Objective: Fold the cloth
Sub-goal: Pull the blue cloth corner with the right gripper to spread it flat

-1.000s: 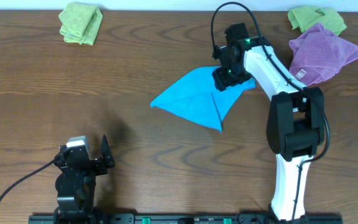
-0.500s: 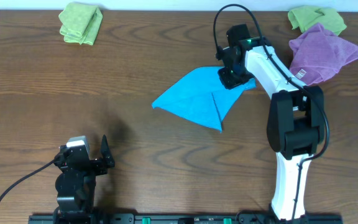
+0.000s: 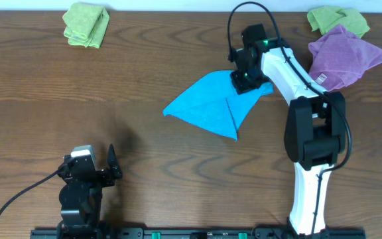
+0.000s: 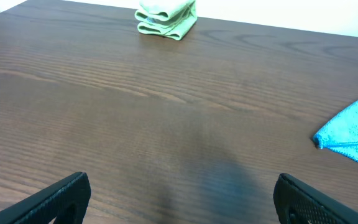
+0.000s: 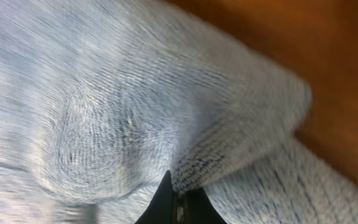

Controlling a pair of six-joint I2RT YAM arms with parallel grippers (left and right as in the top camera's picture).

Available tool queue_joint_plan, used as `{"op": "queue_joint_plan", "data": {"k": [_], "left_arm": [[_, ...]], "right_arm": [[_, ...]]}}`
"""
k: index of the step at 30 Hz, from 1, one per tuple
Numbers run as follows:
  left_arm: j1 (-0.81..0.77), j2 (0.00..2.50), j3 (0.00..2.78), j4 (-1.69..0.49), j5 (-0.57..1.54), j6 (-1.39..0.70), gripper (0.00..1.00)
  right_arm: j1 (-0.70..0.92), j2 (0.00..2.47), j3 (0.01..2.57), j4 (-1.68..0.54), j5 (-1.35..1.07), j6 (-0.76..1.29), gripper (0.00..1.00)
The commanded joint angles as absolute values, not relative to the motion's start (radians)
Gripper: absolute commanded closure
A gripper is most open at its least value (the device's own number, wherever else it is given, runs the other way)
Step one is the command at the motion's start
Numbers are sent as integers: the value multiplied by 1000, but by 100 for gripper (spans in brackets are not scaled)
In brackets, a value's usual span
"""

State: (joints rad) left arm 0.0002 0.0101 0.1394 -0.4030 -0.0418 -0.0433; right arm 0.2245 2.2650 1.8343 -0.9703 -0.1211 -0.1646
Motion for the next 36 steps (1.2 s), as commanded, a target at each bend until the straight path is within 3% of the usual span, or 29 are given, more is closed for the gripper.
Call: {"op": "queue_joint_plan", "data": {"k": [1, 10, 17, 21, 22, 23, 24, 26, 36], "left_arm": [[7, 4, 120, -407, -59, -26, 5], [7, 4, 120, -407, -59, -26, 5], [7, 4, 120, -407, -59, -26, 5], [7, 4, 120, -407, -59, -26, 5], [7, 4, 120, -407, -59, -26, 5], [7, 4, 120, -407, -59, -26, 4], [7, 4, 120, -407, -59, -26, 5], [7, 4, 120, -407, -59, -26, 5], [7, 4, 120, -407, -59, -26, 5]], "right_arm": [[269, 2265, 1932, -967, -230, -150, 99], [437, 2265, 2009, -855, -347, -152, 99], [600, 2265, 2009, -888, -347, -350, 99], [626, 2265, 2008, -886, -310, -354, 96], [626, 2265, 2008, -886, -311, -353, 56], [626, 2265, 2009, -886, -311, -353, 23], [626, 2265, 2009, -889, -311, -353, 9], [626, 2265, 2009, -891, -311, -352, 1], [572, 2265, 2009, -968, -168, -327, 1]]}}
